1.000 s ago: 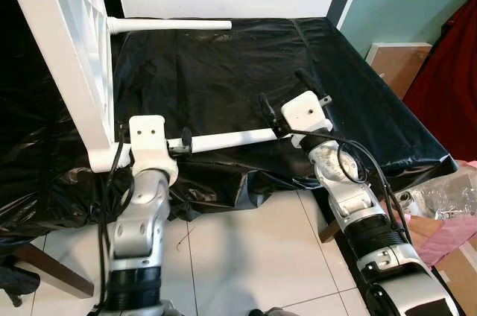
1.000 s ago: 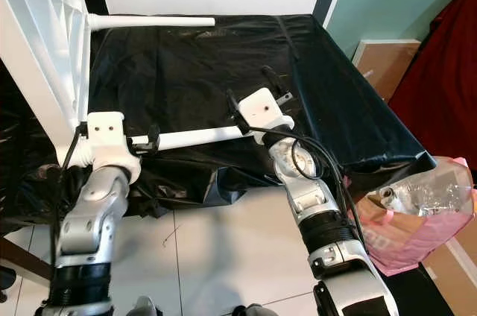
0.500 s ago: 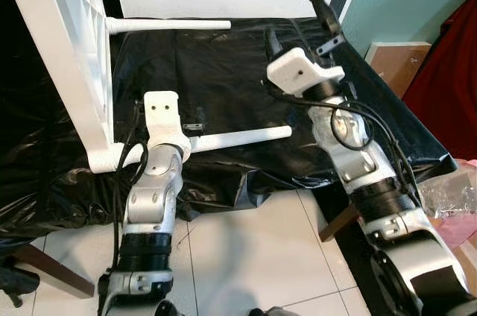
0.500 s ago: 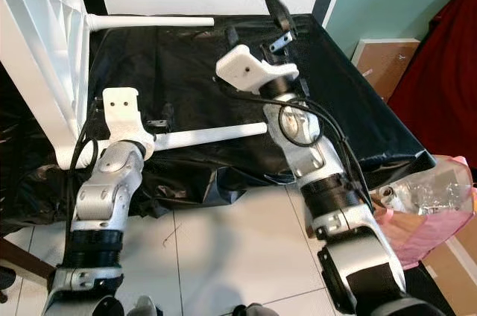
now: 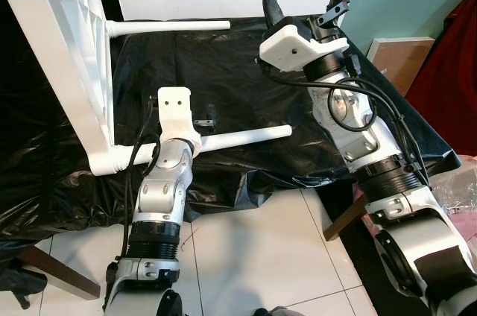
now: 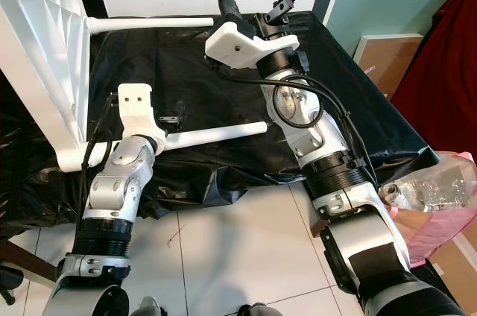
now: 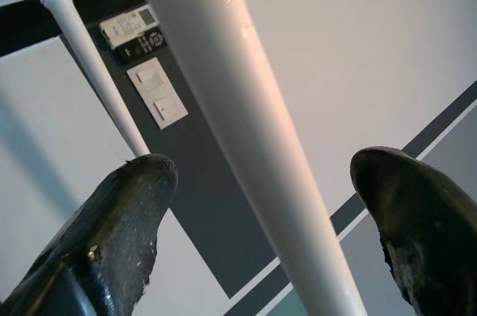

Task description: Building children table

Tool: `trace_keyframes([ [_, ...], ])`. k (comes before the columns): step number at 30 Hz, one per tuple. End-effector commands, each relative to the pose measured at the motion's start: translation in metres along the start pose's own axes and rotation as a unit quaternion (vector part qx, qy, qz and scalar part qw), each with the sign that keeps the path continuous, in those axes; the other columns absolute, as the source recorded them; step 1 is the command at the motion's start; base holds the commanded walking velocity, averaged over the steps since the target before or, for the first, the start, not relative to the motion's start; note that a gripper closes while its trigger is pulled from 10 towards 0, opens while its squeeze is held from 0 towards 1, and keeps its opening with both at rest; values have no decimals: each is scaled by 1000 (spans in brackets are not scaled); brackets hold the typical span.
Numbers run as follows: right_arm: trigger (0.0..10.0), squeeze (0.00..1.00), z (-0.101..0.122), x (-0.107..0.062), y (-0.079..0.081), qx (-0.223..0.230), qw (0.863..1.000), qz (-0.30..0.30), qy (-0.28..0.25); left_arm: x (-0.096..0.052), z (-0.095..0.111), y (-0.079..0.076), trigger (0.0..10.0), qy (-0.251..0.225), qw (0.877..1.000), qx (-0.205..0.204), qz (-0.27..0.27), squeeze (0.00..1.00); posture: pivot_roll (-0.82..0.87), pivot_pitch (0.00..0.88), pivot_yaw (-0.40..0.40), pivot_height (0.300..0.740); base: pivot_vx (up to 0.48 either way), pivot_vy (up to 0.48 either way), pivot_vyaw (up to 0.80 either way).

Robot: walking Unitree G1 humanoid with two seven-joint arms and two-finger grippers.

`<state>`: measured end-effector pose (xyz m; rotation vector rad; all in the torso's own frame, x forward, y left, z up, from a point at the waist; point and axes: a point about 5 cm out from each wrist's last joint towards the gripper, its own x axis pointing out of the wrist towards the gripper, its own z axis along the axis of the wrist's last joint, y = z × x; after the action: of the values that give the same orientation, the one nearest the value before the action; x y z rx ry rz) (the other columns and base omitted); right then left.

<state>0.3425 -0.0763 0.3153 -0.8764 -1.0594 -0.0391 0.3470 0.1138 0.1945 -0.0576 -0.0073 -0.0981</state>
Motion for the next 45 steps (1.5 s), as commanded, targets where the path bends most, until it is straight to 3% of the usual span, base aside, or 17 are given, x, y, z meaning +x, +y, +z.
trace_keyframes([
  [1,10000,0,1,1,1,-11,1000,0,-13,2,0,-4,10000,-1,1000,-3,-8,0,-5,69,-66,740,0,0,0],
  [7,10000,0,1,-6,7,-18,1000,6,-22,4,0,-5,10000,-3,1000,-9,-5,0,-8,72,-63,740,0,0,0],
  [19,10000,0,12,26,8,-8,998,49,-45,10,0,-7,10000,-6,1000,-11,-8,0,-21,74,-58,740,0,0,0],
  [22,10000,0,13,36,13,-13,995,86,-45,12,-2,-6,10000,-7,1000,-13,-6,0,-23,71,-63,740,0,0,0],
  [27,10000,0,14,39,14,-13,994,95,-43,13,-4,-6,10000,-6,1000,-15,-5,0,-22,70,-64,740,0,0,0],
  [38,10000,0,26,77,12,-25,983,180,-28,28,-27,13,10000,17,997,-31,66,0,-43,50,-81,740,0,0,0],
  [44,10000,0,28,83,13,-27,980,196,-25,31,-30,17,10000,19,996,-40,82,0,-47,47,-82,740,0,0,0],
  [45,0,0,29,85,12,-24,979,203,-21,32,-32,19,10000,18,994,-46,93,0,-57,45,-87,740,0,0,0],
])
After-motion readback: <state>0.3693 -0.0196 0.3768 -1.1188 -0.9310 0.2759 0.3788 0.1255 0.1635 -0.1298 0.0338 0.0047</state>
